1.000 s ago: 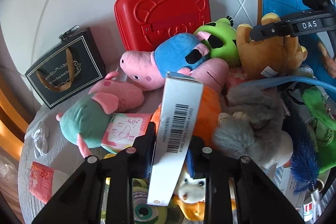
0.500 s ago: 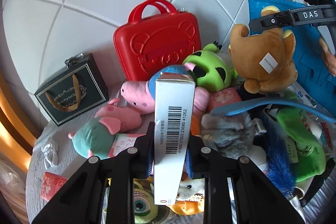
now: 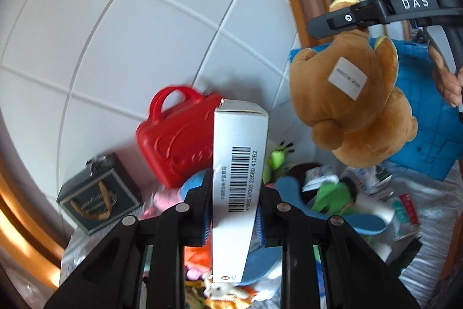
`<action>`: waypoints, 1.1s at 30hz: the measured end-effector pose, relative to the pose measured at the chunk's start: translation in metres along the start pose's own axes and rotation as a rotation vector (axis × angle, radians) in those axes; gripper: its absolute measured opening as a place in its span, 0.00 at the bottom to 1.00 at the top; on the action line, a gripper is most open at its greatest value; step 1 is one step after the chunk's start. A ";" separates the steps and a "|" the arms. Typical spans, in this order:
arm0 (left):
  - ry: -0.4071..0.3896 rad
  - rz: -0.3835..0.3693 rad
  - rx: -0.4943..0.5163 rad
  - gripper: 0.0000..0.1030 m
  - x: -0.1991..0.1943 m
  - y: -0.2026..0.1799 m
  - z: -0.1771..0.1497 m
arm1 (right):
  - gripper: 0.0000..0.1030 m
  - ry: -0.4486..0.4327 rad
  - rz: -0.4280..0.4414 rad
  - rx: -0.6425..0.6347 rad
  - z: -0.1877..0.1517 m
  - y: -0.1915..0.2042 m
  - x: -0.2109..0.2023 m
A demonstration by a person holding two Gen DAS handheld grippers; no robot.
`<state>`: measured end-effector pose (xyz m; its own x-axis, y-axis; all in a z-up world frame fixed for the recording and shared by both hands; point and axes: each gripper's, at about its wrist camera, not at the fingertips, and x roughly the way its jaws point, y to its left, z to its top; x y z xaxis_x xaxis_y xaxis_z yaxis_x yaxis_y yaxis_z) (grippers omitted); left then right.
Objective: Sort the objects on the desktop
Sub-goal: 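Carry the teddy bear and white box into the blue crate and release both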
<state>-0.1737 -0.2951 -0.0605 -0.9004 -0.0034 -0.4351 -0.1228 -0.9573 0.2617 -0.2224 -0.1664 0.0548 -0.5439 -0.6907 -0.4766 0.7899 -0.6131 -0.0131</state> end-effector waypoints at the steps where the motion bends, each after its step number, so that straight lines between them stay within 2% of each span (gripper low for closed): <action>1: -0.020 -0.023 0.010 0.23 -0.005 -0.008 0.010 | 0.26 -0.012 -0.007 0.015 0.004 -0.002 -0.013; 8: -0.128 -0.176 0.112 0.23 -0.027 -0.080 0.079 | 0.26 -0.107 -0.133 0.045 0.020 -0.021 -0.117; 13: -0.203 -0.267 0.156 0.22 -0.032 -0.145 0.140 | 0.26 -0.168 -0.230 0.119 0.033 -0.078 -0.203; 17: -0.240 -0.322 0.169 0.22 -0.023 -0.206 0.190 | 0.26 -0.198 -0.343 0.149 0.037 -0.135 -0.262; 23: -0.237 -0.413 0.133 0.22 0.013 -0.300 0.254 | 0.26 -0.138 -0.490 0.172 0.016 -0.228 -0.304; 25: -0.219 -0.403 0.122 0.22 0.027 -0.326 0.272 | 0.27 -0.108 -0.511 0.202 0.005 -0.261 -0.307; 27: -0.194 -0.360 0.105 0.23 0.043 -0.347 0.289 | 0.30 -0.085 -0.548 0.220 -0.005 -0.289 -0.305; 28: -0.174 -0.329 0.099 0.28 0.050 -0.355 0.296 | 0.38 -0.054 -0.568 0.225 -0.010 -0.304 -0.301; 30: -0.151 -0.275 0.085 0.52 0.061 -0.366 0.307 | 0.44 -0.022 -0.587 0.243 -0.019 -0.328 -0.300; 31: -0.152 -0.249 0.078 0.73 0.061 -0.370 0.310 | 0.52 -0.028 -0.594 0.254 -0.022 -0.336 -0.303; 32: -0.170 -0.213 0.068 0.85 0.061 -0.369 0.310 | 0.60 -0.042 -0.594 0.263 -0.024 -0.341 -0.307; 33: -0.192 -0.190 0.060 0.87 0.060 -0.370 0.311 | 0.63 -0.063 -0.594 0.270 -0.026 -0.344 -0.312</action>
<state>-0.3121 0.1492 0.0845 -0.9207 0.2349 -0.3116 -0.3164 -0.9168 0.2438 -0.3172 0.2706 0.1854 -0.8878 -0.2212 -0.4035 0.2556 -0.9662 -0.0327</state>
